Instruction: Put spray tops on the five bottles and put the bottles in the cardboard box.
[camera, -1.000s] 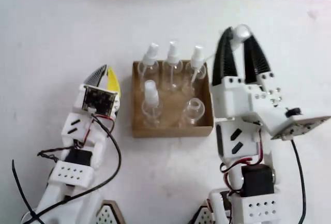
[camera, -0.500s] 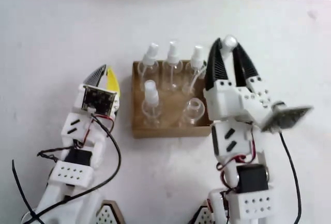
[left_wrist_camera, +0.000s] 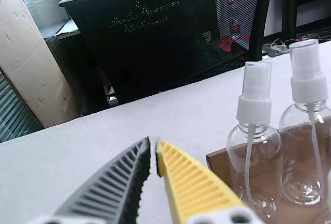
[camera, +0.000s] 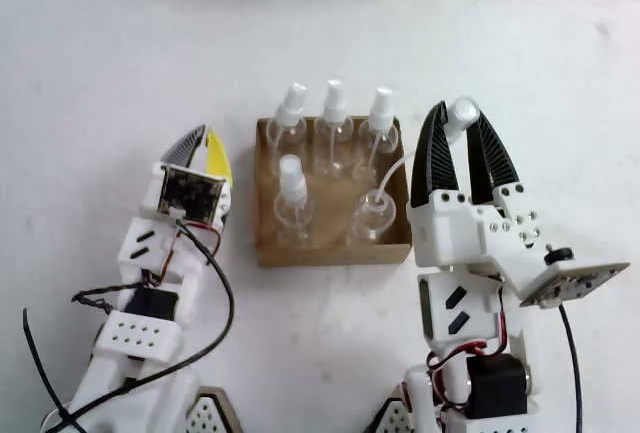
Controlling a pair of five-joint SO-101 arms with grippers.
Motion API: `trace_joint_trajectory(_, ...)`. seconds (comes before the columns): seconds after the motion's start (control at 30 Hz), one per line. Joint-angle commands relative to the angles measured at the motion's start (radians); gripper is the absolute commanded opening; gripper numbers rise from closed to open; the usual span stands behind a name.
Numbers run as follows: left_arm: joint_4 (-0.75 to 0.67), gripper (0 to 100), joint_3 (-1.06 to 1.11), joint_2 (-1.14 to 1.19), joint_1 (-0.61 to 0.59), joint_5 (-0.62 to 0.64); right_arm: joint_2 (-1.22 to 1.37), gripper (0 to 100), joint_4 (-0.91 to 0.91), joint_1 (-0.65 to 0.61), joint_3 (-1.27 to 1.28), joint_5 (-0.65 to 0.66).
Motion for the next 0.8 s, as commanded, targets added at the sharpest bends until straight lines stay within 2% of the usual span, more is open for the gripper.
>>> trace_joint_trajectory(0.0, -0.021, 2, -0.015, -0.004, -0.005, 0.003, 0.061, 1.5, -0.07, 0.018, 0.018, 0.003)
trace_joint_trajectory(0.77, -0.021, 2, -0.015, -0.002, -0.005, 0.003, 0.076, 1.5, -0.17, 0.012, 0.166, 0.003)
